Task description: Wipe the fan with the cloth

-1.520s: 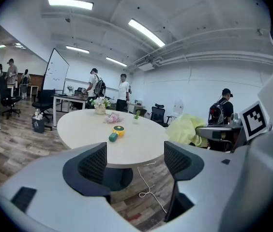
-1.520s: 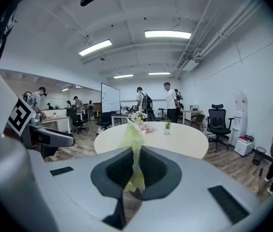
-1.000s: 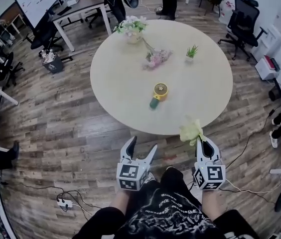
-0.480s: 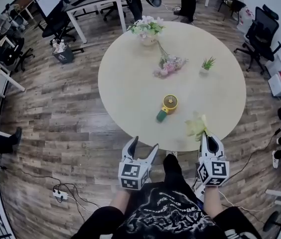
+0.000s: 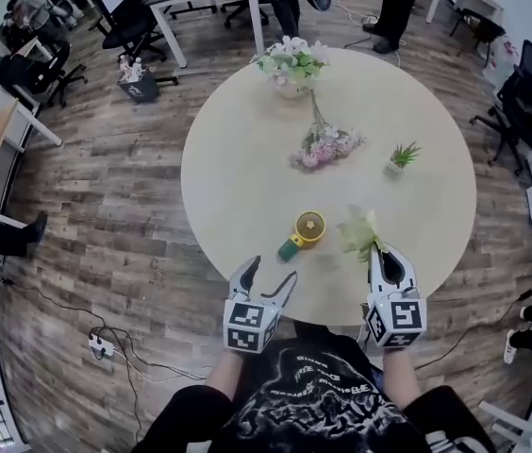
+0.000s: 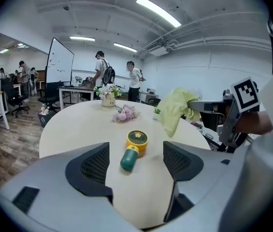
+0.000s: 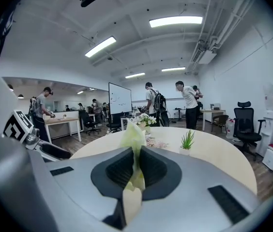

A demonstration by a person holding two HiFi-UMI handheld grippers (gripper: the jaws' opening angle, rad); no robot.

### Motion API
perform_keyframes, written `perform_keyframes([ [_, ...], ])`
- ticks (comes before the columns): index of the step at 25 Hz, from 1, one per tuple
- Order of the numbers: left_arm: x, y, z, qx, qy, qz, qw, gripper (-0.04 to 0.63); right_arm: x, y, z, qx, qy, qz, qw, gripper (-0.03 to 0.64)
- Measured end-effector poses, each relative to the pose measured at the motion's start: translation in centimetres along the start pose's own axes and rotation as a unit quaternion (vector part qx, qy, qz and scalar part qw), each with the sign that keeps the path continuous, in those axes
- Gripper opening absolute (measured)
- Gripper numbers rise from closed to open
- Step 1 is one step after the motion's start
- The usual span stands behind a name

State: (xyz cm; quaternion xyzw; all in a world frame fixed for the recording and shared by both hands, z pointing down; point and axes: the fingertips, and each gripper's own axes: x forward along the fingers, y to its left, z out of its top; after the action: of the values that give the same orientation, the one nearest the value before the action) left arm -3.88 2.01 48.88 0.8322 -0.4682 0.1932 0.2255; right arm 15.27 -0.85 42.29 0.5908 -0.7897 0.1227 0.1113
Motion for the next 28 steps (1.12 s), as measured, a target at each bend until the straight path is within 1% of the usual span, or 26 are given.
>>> perform_keyframes([
  [4, 2.4, 0.0, 0.8, -0.004, 0.001, 0.030, 0.9995, 0.373, 2.4, -2.7, 1.1, -0.005, -0.002, 0.019, 1.000, 0.025],
  [7, 3.9, 0.2, 0.4, -0.004, 0.007, 0.049, 0.9988, 0.373, 3.8, -4.2, 1.4, -0.007, -0.003, 0.032, 0.999, 0.025],
  [9, 4.6, 0.2, -0.1, -0.002, 0.018, 0.056, 0.9982, 0.373, 4.6, -4.8, 1.3, 0.000, 0.001, 0.041, 0.999, 0.025],
  [11, 5.3, 0.3, -0.9, 0.011, 0.036, 0.061, 0.9974, 0.371, 5.4, -5.1, 1.1, 0.005, 0.012, 0.049, 0.999, 0.025],
  [13, 6.0, 0.5, -1.8, 0.028, 0.054, 0.063, 0.9962, 0.355, 6.1, -5.2, 0.7, 0.001, 0.029, 0.055, 0.998, 0.025],
  [16, 7.1, 1.3, -2.9, 0.040, 0.068, 0.072, 0.9943, 0.305, 7.1, -5.1, 0.3, -0.009, 0.050, 0.064, 0.997, 0.025],
  [18, 7.8, 1.7, -3.5, 0.043, 0.074, 0.070, 0.9938, 0.278, 7.4, -4.8, 0.3, -0.013, 0.055, 0.068, 0.996, 0.025],
  [23, 8.9, 2.8, -5.2, 0.047, 0.110, 0.060, 0.9909, 0.278, 8.1, -3.3, -0.4, -0.018, 0.080, 0.086, 0.993, 0.025],
  [28, 10.1, 2.7, -6.4, 0.080, 0.144, 0.033, 0.9859, 0.282, 8.7, -2.2, -0.6, -0.028, 0.093, 0.087, 0.991, 0.025],
])
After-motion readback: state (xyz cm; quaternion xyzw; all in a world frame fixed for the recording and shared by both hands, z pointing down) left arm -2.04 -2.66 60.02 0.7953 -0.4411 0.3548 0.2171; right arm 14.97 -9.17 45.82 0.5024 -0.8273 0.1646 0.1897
